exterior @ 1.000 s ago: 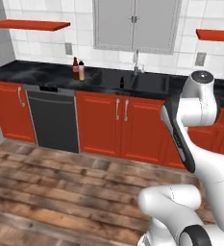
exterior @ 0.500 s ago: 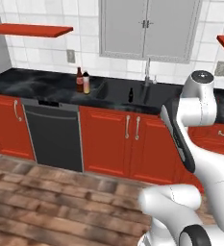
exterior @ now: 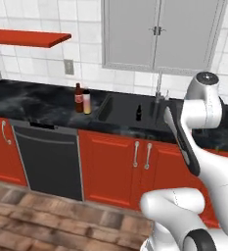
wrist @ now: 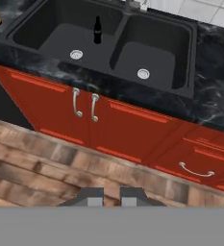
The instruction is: Place the large bottle from the dining counter next to the other large bottle outside the sink, and place the small bottle from the dining counter next to the other small bottle inside the sink.
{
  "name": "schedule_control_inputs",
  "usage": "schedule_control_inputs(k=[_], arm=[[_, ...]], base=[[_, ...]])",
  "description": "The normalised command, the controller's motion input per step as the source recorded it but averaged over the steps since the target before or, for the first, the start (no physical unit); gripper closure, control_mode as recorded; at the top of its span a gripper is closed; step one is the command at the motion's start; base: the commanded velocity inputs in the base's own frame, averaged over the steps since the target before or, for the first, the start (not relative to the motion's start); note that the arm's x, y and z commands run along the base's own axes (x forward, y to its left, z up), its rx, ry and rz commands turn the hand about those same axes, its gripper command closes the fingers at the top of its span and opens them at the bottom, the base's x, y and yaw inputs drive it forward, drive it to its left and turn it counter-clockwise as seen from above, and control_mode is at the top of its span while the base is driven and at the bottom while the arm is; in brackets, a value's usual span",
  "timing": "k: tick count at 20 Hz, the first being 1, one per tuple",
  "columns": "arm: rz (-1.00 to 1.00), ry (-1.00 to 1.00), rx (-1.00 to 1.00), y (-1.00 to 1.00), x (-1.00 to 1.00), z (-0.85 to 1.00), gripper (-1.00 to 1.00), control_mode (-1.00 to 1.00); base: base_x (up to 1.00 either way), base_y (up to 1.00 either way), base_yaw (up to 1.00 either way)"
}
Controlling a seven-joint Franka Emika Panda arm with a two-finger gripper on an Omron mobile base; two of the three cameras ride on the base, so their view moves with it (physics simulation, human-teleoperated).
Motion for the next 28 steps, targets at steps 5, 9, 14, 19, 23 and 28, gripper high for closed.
schedule_control_inputs(k=[5,9,14,19,23,28], arm=[[0.0,0.0,0.0,0.0,0.0,0.0,1.0,1.0],[0.0,0.0,0.0,0.0,0.0,0.0,1.0,1.0],[0.0,0.0,0.0,0.0,0.0,0.0,1.0,1.0],[0.0,0.0,0.0,0.0,0.0,0.0,1.0,1.0],[0.0,0.0,0.0,0.0,0.0,0.0,1.0,1.0],[0.0,0.0,0.0,0.0,0.0,0.0,1.0,1.0]], base=[[1.0,0.33,-0.02],[1.0,0.15,-0.01],[1.0,0.0,-0.06],[0.92,0.11,-0.14],[0.67,0.26,-0.17],[0.54,0.39,-0.21]])
